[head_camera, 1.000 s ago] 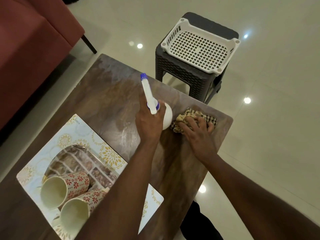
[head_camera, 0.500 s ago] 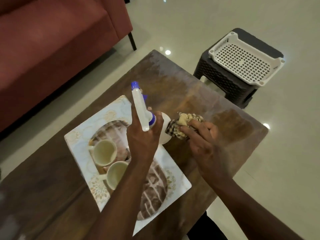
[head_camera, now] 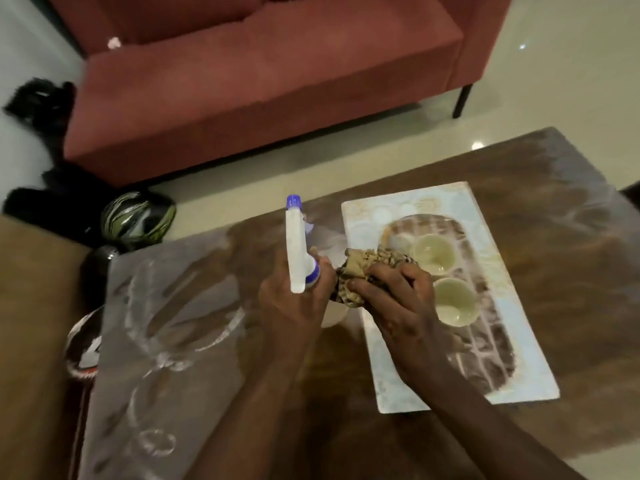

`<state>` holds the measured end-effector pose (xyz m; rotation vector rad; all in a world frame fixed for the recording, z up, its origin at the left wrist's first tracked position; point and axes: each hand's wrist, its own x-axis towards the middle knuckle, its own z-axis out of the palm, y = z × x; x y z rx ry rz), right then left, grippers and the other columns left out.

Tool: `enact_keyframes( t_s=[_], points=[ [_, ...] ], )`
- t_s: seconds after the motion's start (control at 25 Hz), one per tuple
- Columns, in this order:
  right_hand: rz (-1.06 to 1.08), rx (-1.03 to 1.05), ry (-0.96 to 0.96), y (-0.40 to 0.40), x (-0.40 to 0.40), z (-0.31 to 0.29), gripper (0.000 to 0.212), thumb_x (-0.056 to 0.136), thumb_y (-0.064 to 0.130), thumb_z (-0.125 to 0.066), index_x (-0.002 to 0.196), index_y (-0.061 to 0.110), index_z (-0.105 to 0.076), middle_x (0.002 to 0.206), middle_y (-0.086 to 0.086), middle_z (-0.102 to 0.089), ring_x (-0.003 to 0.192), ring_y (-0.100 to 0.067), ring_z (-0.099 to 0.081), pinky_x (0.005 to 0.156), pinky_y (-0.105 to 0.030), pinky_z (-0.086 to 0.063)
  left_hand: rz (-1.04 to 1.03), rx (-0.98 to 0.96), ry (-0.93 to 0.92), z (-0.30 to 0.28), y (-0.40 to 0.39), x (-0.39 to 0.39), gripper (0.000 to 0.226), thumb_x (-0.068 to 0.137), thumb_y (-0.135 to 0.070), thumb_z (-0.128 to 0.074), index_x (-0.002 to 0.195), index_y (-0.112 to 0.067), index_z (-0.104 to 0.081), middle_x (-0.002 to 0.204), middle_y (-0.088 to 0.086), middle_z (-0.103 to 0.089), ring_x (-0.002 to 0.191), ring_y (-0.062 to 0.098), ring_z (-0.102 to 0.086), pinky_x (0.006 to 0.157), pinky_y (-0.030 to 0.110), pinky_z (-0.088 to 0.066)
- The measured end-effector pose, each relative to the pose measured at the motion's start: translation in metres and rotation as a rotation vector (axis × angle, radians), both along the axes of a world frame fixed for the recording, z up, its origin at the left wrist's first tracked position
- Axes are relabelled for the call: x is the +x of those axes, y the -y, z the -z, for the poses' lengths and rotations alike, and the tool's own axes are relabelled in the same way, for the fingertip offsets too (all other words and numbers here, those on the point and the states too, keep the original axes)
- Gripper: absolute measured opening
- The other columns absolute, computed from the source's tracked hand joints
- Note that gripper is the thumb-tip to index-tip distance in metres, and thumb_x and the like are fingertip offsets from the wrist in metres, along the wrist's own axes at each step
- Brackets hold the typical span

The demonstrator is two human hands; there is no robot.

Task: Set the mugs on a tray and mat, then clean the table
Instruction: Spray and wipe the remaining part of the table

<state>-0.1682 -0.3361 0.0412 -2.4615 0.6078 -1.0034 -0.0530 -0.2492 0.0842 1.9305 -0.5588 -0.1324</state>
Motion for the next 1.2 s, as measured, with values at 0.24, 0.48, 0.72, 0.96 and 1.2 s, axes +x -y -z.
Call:
enact_keyframes(
  t_s=[0.24,0.48,0.72,0.96,1.2],
  points=[
    [-0.205,0.015,-0.208,-0.133,0.070,0.035,0.037,0.093,0.033,-0.040,0.117,0.023,-0.066,0.126,-0.002,-0.058,0.110,-0.027,-0.041,0.096,-0.028,-0.032,-0.286,0.099,-0.204,0.027,-0.147,0.084,0.016,0.083,-0.022,-0.074,0.083,-0.010,-0.062,0.066,-0.002,-0.060,0.059,0.000,-0.059,0.053,0.008,-0.043],
    [-0.269,-0.024,-0.671,-0.208,0.111,0.111,0.038,0.081,0.036,-0.049,0.117,0.041,-0.058,0.123,0.006,-0.052,0.108,-0.025,-0.042,0.083,-0.040,-0.030,-0.094,0.214,-0.632,0.070,-0.244,0.160,0.026,0.085,-0.006,-0.061,0.079,-0.032,-0.060,0.059,0.007,-0.061,0.055,0.017,-0.064,0.067,0.034,-0.056],
    [-0.346,-0.034,-0.844,-0.221,0.119,0.163,0.034,0.088,0.061,-0.036,0.117,0.053,-0.054,0.148,0.008,-0.037,0.138,-0.021,-0.028,0.103,-0.058,-0.017,-0.032,0.220,-1.022,0.103,-0.259,0.200,0.017,0.089,-0.005,-0.060,0.104,-0.007,-0.067,0.057,0.014,-0.052,0.051,0.026,-0.057,0.052,0.030,-0.050],
    [-0.424,-0.082,-0.784,-0.206,0.140,0.179,0.037,0.085,0.064,-0.042,0.119,0.052,-0.052,0.153,0.009,-0.031,0.143,-0.021,-0.022,0.109,-0.061,-0.011,-0.154,0.267,-1.062,0.125,-0.245,0.205,0.009,0.089,-0.007,-0.059,0.080,-0.005,-0.062,0.050,0.010,-0.049,0.042,0.023,-0.052,0.052,0.028,-0.044],
    [-0.380,-0.062,-0.737,-0.209,0.144,0.191,0.035,0.089,0.058,-0.044,0.122,0.049,-0.053,0.151,0.006,-0.036,0.143,-0.022,-0.022,0.110,-0.057,-0.018,-0.151,0.241,-1.054,0.105,-0.221,0.222,0.019,0.089,-0.025,-0.070,0.089,-0.007,-0.065,0.054,0.013,-0.050,0.043,0.022,-0.053,0.054,0.032,-0.048]
  ],
)
